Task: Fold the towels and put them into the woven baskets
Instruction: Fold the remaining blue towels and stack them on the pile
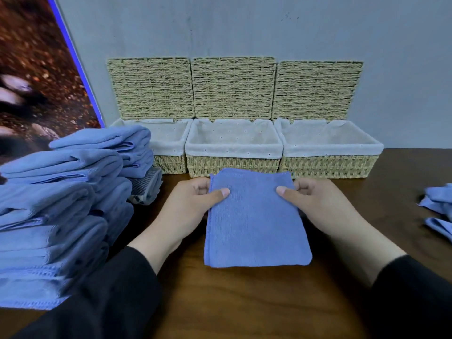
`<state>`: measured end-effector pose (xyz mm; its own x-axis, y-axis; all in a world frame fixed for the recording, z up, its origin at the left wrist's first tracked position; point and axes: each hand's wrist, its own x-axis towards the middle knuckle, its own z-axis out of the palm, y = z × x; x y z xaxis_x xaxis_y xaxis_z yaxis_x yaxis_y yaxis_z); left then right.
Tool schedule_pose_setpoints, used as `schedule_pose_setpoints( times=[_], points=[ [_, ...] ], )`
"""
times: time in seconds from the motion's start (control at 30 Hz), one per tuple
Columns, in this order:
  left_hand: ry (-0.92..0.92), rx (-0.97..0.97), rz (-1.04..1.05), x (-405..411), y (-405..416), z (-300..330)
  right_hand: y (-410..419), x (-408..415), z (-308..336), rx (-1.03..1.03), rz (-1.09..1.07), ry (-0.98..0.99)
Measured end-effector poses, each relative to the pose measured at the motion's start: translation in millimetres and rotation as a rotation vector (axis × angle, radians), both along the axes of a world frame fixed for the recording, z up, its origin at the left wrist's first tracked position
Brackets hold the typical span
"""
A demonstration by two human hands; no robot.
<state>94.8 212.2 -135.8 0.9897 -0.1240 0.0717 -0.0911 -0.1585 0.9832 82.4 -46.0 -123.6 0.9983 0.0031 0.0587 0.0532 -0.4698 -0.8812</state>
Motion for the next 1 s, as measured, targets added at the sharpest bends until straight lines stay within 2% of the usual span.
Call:
schedule_pose_setpoints(
  times=[0.07,0.13,0.23,0.33,0.43,0.53,0.6,0.7,0.83,1.0],
  points=[
    [-0.099,0.268,0.129,16,2,-11,0,14,-16,-0.312,-0.053,-0.032],
    [-0.210,0.441,0.243,23,3,-17,-1,21,-28,-0.440,-0.123,-0.065],
    [-0.427,0.422,0.256,17,6,-14,-5,19,-25,-0.281,-0.194,-0.245],
    [-0.569,0.500,0.061,9,3,-12,-5,10,-14,-0.229,-0.085,-0.435],
    [-0.550,0.661,-0.142,6,-3,-16,2,2,-16,-0.316,0.192,-0.411],
    [-0.380,0.861,-0.318,7,-4,-20,2,4,-25,-0.563,0.402,-0.122],
    [-0.253,0.944,-0.380,7,-5,-20,-2,6,-24,-0.686,0.470,0.025],
    [-0.213,0.982,-0.376,7,-7,-18,-4,10,-23,-0.731,0.480,0.080],
    [-0.201,1.015,-0.378,9,-9,-19,-2,11,-29,-0.704,0.450,0.027],
    [-0.241,0.945,-0.343,6,-6,-21,-9,-20,-23,-0.436,0.381,-0.372]
  ],
)
